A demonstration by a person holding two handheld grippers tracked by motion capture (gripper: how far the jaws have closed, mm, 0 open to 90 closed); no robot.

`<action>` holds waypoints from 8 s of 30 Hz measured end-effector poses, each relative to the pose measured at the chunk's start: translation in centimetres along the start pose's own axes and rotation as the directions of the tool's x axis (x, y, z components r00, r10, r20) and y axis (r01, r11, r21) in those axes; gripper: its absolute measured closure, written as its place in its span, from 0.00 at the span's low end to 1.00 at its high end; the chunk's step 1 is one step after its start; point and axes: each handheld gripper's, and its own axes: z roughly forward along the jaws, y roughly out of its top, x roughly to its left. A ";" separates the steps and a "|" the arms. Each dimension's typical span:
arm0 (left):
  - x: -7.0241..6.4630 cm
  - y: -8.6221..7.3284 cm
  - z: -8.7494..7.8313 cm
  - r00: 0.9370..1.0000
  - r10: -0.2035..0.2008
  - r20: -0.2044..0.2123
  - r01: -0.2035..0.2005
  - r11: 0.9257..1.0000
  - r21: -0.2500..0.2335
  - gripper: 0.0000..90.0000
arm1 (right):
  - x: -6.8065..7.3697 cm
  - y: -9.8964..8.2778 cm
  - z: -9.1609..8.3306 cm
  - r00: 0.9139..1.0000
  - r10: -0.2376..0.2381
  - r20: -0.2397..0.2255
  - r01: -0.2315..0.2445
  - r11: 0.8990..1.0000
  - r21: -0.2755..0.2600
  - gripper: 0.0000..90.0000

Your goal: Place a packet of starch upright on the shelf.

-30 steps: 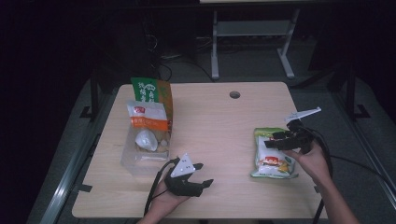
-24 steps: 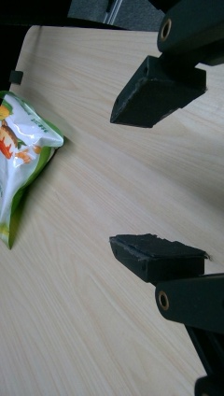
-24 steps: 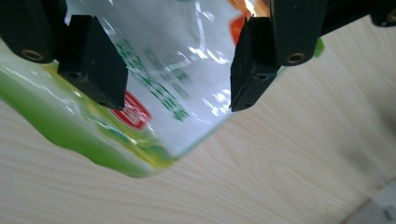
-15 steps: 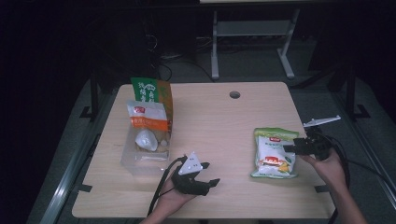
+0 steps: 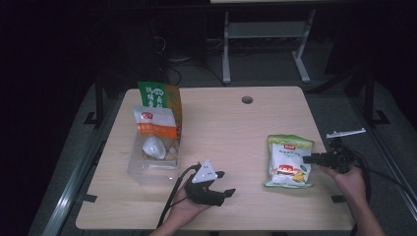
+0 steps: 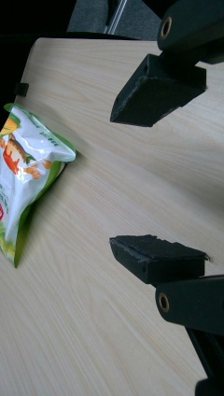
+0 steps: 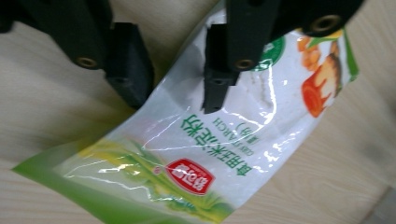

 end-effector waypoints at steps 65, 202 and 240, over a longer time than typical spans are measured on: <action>2.2 4.9 10.3 0.913 -0.325 0.245 0.336 0.942 -0.002 0.84 | 6.5 0.8 -1.2 0.962 -0.176 -0.209 0.144 0.976 -0.162 0.99; -2.5 -1.6 -2.7 0.995 0.095 -0.014 -0.096 0.995 -0.041 0.50 | 29.2 16.3 5.6 0.758 -0.597 -0.264 0.568 0.802 -0.186 0.99; -2.5 -3.3 -3.6 0.992 0.123 -0.025 -0.123 0.992 -0.027 0.45 | 38.5 17.9 13.8 0.676 -0.622 -0.395 0.611 0.773 -0.171 0.99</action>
